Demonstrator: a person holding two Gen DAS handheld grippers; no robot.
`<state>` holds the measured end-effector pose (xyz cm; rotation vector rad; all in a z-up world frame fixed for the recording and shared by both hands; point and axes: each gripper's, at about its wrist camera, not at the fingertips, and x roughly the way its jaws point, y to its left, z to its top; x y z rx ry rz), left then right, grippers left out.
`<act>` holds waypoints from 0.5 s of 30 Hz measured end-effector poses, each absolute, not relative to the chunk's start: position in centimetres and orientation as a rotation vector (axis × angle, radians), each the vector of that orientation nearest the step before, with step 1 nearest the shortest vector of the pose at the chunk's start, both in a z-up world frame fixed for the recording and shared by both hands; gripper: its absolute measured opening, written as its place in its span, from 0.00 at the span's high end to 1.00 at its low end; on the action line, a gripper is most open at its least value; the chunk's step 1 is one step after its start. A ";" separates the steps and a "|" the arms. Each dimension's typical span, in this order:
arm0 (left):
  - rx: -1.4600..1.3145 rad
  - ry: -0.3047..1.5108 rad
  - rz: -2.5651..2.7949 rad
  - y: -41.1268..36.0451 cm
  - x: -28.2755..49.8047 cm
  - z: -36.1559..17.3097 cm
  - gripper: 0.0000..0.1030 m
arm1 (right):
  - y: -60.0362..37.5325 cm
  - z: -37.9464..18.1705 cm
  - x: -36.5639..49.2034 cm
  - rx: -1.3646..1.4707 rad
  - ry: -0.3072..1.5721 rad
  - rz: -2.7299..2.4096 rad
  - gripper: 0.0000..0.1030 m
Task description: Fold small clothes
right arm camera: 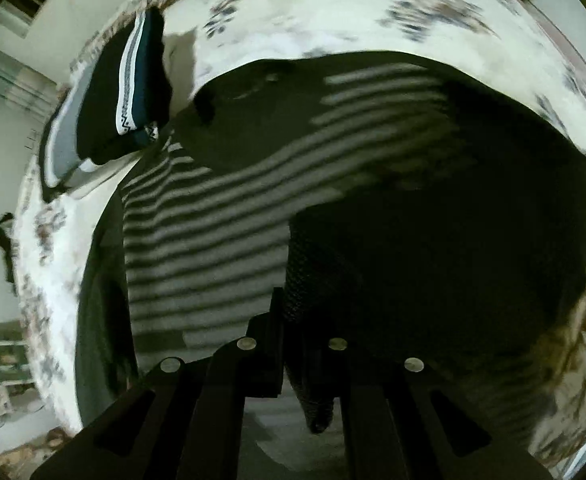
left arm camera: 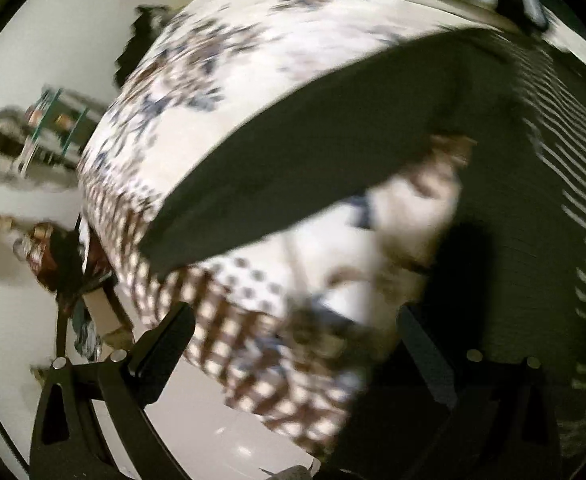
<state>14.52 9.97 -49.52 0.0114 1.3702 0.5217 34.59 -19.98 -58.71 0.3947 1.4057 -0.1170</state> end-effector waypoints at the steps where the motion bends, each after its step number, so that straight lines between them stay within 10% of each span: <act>1: -0.010 1.367 0.542 11.4 14.4 -49.6 0.00 | -18.7 -59.0 36.2 0.361 1.420 -0.118 0.94; 15: -0.087 1.411 0.626 23.7 15.0 -52.2 0.00 | 6.6 -63.8 42.2 -0.175 1.474 0.065 0.94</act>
